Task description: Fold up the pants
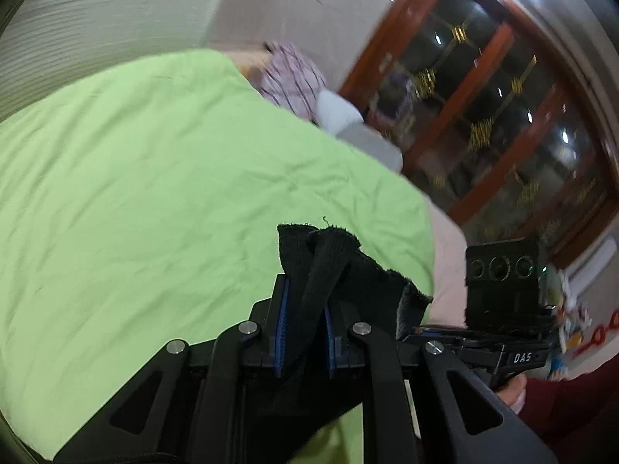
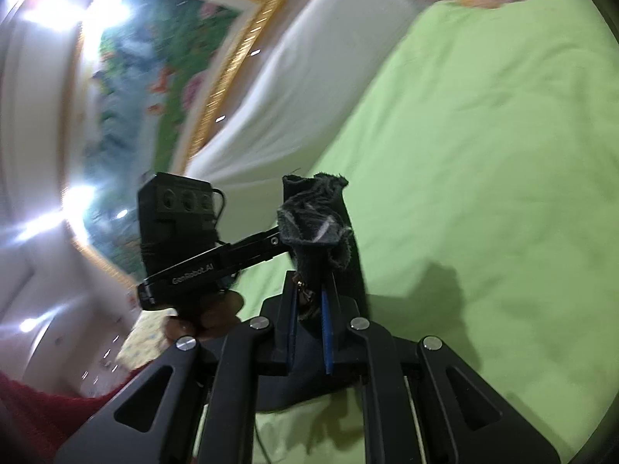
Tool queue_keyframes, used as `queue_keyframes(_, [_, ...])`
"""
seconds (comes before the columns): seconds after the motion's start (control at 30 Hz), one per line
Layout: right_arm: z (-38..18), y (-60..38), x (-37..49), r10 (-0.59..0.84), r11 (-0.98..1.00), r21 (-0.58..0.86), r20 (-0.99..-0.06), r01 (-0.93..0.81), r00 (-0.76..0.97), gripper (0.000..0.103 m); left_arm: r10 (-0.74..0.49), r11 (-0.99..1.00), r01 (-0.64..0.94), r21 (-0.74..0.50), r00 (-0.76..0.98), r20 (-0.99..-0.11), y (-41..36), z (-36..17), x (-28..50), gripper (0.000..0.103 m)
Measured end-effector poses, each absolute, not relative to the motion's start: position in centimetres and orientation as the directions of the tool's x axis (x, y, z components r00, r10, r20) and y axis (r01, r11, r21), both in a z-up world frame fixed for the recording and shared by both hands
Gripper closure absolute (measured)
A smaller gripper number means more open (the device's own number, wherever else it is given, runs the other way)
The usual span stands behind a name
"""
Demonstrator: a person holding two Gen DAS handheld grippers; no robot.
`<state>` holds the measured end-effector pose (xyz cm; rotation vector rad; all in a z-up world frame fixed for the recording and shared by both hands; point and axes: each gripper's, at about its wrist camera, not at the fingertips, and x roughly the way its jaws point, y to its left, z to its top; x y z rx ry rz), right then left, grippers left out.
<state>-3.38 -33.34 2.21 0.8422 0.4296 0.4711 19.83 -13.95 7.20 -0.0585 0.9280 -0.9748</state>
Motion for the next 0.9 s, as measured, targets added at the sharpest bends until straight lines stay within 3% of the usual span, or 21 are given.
queue_keyframes(0.13, [3.0,-29.7,-2.2,0.655,0.527,0.79,-0.142,-0.313,0.742,0.092,-0.763,0.603,0.629,-0.49,0.277,-0.584,-9.1,8.6,18.3,0.089])
queue_keyframes(0.37, [2.6,-24.7,-0.3,0.729,0.501,0.796,-0.178,-0.338,0.661,0.091,-0.75,0.654,0.537,-0.532,0.373,-0.546,-2.8,8.4,15.5,0.089])
queue_keyframes(0.9, [0.1,-17.5,3.3,0.714,0.65,0.703,-0.437,-0.287,0.547,0.091,-0.678,0.728,0.325,-0.604,0.477,-0.56,5.6,1.4,13.5,0.092])
